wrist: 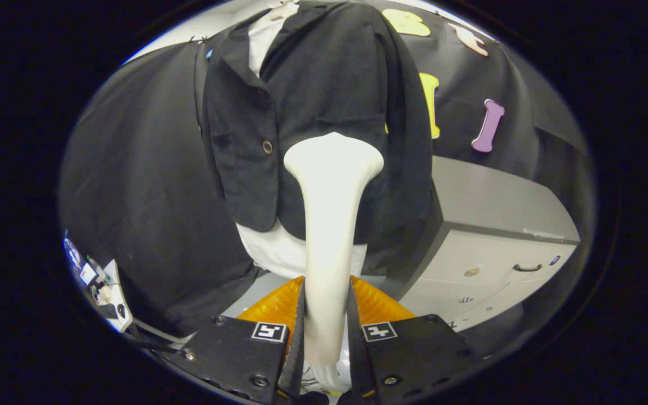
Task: Iron the clothes twice with a garment steamer, once on the left side and once on the right side.
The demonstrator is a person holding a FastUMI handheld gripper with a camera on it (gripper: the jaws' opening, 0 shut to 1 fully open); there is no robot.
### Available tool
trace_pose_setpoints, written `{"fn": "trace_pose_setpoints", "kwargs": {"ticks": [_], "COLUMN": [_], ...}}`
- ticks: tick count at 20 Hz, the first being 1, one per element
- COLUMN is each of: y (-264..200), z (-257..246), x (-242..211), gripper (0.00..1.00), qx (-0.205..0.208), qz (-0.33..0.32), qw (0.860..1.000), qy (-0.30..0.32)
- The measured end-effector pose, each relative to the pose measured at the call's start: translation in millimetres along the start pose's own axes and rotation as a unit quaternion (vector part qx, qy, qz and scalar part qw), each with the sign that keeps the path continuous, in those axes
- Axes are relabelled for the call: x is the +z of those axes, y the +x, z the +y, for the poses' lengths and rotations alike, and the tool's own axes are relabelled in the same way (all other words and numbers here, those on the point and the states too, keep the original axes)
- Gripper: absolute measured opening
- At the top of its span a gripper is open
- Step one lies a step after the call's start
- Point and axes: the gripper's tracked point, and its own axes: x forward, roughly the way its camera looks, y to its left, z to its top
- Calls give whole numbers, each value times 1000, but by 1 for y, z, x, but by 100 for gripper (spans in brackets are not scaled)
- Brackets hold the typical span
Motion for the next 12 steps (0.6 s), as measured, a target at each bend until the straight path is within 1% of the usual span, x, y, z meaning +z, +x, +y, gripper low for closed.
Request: {"fn": "trace_pose_setpoints", "kwargs": {"ticks": [6, 9, 12], "y": [-49, -68, -83], "z": [42, 77, 123], "x": [75, 117, 147], "gripper": [36, 36, 36], "qx": [12, 22, 44], "qz": [-69, -112, -152], "qw": [997, 993, 986], "qy": [-23, -39, -55]}}
